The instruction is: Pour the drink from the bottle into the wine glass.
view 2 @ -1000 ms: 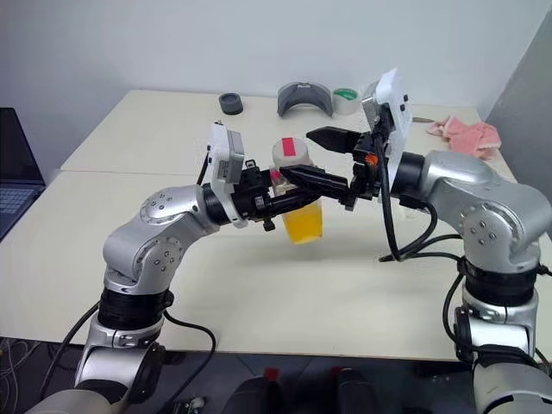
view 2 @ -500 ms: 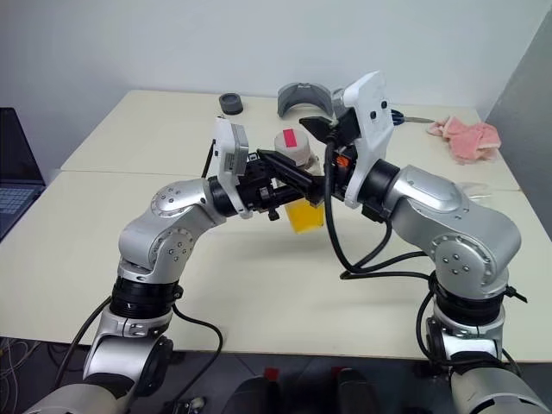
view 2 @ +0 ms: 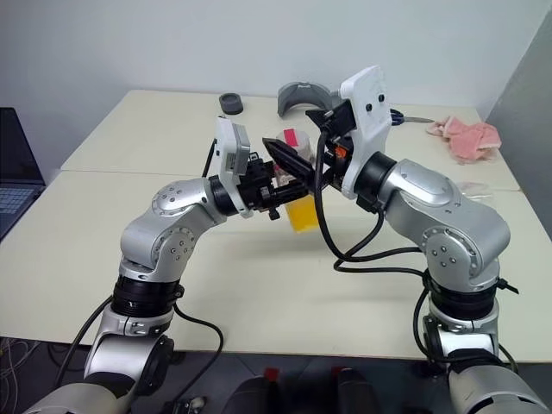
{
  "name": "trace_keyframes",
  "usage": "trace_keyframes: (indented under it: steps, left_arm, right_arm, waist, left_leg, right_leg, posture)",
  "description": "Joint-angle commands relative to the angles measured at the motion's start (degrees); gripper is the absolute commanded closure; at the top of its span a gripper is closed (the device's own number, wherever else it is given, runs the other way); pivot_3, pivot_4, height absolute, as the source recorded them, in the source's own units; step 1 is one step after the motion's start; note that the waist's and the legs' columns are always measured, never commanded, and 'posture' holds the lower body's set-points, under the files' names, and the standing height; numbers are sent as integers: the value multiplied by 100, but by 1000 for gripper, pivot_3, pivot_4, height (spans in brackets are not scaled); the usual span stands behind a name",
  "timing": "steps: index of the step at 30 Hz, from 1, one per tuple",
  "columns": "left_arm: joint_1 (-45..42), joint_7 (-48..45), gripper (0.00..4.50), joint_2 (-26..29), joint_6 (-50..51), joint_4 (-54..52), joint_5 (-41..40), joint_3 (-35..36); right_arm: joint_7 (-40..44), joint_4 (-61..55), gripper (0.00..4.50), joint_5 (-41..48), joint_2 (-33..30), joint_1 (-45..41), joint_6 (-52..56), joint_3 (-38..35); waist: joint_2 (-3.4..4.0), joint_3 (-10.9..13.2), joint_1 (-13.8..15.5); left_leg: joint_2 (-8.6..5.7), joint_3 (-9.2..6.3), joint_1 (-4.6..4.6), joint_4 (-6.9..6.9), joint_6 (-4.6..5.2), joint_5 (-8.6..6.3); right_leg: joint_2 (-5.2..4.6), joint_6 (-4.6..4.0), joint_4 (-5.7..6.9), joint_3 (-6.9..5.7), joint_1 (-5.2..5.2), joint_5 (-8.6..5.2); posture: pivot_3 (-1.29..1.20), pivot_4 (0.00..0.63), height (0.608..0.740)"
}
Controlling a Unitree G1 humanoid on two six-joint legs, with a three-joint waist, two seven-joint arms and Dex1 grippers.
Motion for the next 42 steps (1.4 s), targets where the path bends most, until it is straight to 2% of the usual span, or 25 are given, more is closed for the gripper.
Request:
trace_keyframes:
  steps: [1, 7, 22, 32, 42]
  left_arm:
    - [-126, -36, 2603, -13, -93, -214, -61, 69]
    - [-167, 3, 2603, -35, -59, -223, -91, 92]
    - [-125, -17, 2603, -11, -5, -302, -122, 92]
    - [-176, 9, 2603, -23, 6, -285, -115, 99]
    - [-189, 39, 2603, -12, 30, -300, -112, 109]
  right_arm:
    - [69, -22, 16, 119, -153, -109, 10, -325]
    - [75, 3, 16, 630, -359, -151, 331, -707]
    - [279, -194, 16, 1652, -1062, 146, 610, -1128]
    - [46, -183, 16, 1842, -640, 8, 337, -807]
    - [-35, 55, 16, 1145, -178, -139, -195, -257]
  waist:
    - [0, 0, 0]
    - [0, 0, 1]
    - [0, 0, -1]
    - [0, 0, 2]
    - [0, 0, 5]
  left_leg:
    - [0, 0, 0, 0, 0, 0]
    - [0, 0, 0, 0, 0, 0]
    - [-1, 1, -2, 0, 1, 0]
    - [0, 0, -2, 0, 0, 0]
    - [0, -1, -2, 0, 0, 0]
  right_leg:
    - [0, 0, 0, 0, 0, 0]
    - [0, 0, 0, 0, 0, 0]
    - [1, 0, -2, 3, 0, 0]
    - [2, 0, -1, 1, 0, 0]
    - [2, 0, -1, 0, 0, 0]
  posture:
    - [0, 150, 740]
    - [0, 150, 740]
    - [0, 150, 740]
    - [0, 150, 740]
    - [0, 150, 740]
